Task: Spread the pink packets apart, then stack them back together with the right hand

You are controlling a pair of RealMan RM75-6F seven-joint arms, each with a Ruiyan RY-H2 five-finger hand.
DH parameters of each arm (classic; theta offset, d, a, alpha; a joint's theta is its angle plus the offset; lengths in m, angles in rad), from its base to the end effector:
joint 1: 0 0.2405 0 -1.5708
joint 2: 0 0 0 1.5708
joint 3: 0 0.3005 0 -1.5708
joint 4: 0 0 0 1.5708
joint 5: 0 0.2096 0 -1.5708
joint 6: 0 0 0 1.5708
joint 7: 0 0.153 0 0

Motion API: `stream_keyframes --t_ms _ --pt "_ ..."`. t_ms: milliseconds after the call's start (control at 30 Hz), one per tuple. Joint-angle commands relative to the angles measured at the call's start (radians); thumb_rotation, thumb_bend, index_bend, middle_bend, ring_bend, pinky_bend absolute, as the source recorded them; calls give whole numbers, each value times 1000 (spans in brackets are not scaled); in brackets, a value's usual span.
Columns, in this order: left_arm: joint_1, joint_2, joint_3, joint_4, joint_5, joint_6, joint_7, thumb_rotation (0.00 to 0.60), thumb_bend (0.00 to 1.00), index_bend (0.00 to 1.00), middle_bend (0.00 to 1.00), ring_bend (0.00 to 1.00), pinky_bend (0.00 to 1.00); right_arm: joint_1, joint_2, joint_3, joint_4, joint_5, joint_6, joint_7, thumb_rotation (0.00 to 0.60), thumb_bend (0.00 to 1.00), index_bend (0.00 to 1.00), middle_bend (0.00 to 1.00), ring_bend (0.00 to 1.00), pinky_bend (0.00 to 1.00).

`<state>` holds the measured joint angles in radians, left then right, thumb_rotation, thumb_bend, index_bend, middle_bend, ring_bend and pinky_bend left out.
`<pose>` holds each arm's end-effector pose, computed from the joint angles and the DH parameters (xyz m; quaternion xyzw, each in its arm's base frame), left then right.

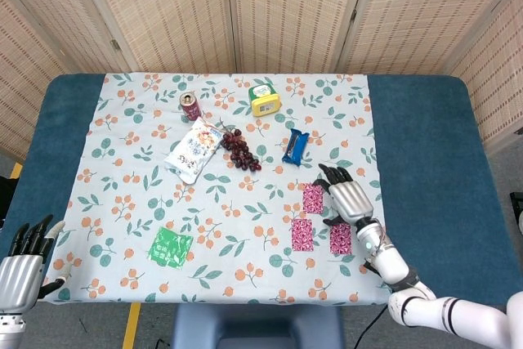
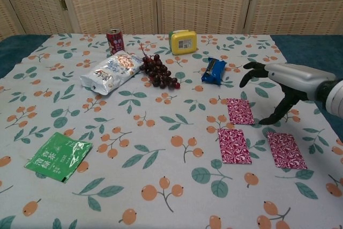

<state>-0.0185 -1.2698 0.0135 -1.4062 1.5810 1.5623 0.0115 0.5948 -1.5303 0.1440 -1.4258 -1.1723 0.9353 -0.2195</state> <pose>-0.3780 0.1572 0.1385 -0.6152 -0.3662 -0.3690 0.5927 -0.2465 -0.3527 -0.0145 0.7164 -0.4400 0.3388 0.4223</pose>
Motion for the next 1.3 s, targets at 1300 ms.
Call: stream_keyframes --t_ms 1300 --pt "22 3 12 24 13 27 -40 600 408 149 51 123 0 17 -42 -62 -200 228 -36 -158 600 90 219 21 0 0"
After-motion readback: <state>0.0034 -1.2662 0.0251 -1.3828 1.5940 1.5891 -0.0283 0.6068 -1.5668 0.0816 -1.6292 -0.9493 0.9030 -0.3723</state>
